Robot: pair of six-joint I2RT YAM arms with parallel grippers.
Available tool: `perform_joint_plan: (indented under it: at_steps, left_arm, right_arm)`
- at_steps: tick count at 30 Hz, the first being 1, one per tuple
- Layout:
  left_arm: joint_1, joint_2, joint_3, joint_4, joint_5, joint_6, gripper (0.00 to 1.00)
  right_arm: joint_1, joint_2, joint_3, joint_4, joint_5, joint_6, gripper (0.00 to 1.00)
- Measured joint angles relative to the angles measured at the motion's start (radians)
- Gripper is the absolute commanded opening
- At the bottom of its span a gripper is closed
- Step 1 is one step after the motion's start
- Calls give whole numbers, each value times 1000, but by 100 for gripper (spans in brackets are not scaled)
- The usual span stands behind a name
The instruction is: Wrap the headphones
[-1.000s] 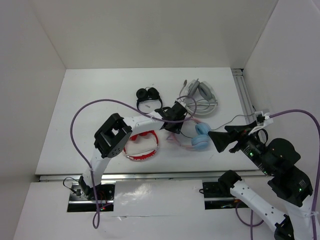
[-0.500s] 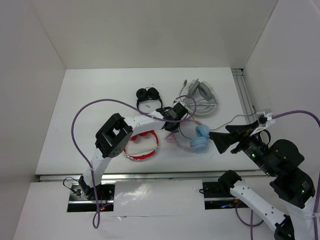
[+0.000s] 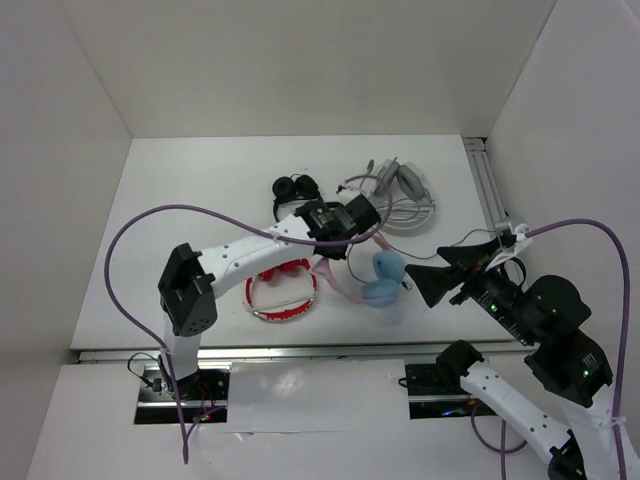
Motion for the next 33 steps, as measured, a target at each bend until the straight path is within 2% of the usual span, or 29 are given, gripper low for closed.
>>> perform_joint_plan:
  at_steps: [5,7,10,16,19,22,26,29,33]
  left_arm:
    - [10,-53,348,-235,-151,-25,0]
    - [29,-103,420,-286,-190,-21,0]
    - [124,-230,436,-359,-188,-8,0]
    - [507,-423,436,-412,-160,82,0]
    - [621,-467,438,-415,-129,123,0]
    - [673,-493,449,-413,-63,147,0]
    - [712,-504,469,-403,60,172,0]
    - [715,-507,470,-393,123,176,0]
    - [715,-513,467,-391,188,197,0]
  right_arm:
    - [0,15,-49,101,-10,-6,100]
    - [0,33,-99,169,-25,-2,100]
    - [-6,87,-161,263,-62,0,100]
    - [-15,248,-200,509,-88,-38,100]
    - [-15,365,-235,662,-90,-61,100]
    - [11,534,-235,771,-55,-100,99]
    - [131,736,-226,808,26,-199,99]
    - [176,793,-203,819,69,-259,99]
    - [176,800,-166,880,151,-316,96]
